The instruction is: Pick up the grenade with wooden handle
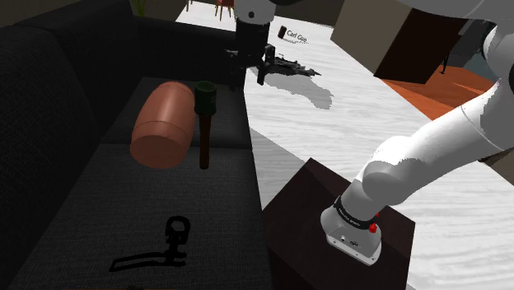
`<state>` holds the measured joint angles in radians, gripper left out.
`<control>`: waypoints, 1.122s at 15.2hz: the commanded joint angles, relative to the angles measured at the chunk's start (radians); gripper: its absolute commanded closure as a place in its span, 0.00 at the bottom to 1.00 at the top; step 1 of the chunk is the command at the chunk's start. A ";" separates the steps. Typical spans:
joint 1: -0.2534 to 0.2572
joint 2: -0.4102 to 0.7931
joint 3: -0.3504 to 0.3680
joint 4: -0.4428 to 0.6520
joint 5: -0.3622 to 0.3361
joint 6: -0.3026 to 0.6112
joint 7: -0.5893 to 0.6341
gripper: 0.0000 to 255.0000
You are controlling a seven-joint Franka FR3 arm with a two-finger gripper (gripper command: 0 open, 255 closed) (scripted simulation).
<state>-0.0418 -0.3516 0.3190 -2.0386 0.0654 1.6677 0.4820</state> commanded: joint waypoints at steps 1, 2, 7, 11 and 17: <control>-0.010 0.067 0.029 0.057 -0.008 0.021 0.090 0.00; -0.014 0.103 0.042 0.090 -0.015 0.029 0.133 0.00; -0.021 0.296 0.095 0.281 -0.080 0.049 0.347 0.00; -0.017 0.342 0.101 0.303 -0.100 0.075 0.398 0.00; -0.017 0.340 0.100 0.226 -0.099 0.150 0.399 0.00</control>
<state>-0.0593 -0.0117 0.4187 -1.8040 -0.0339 1.8088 0.8795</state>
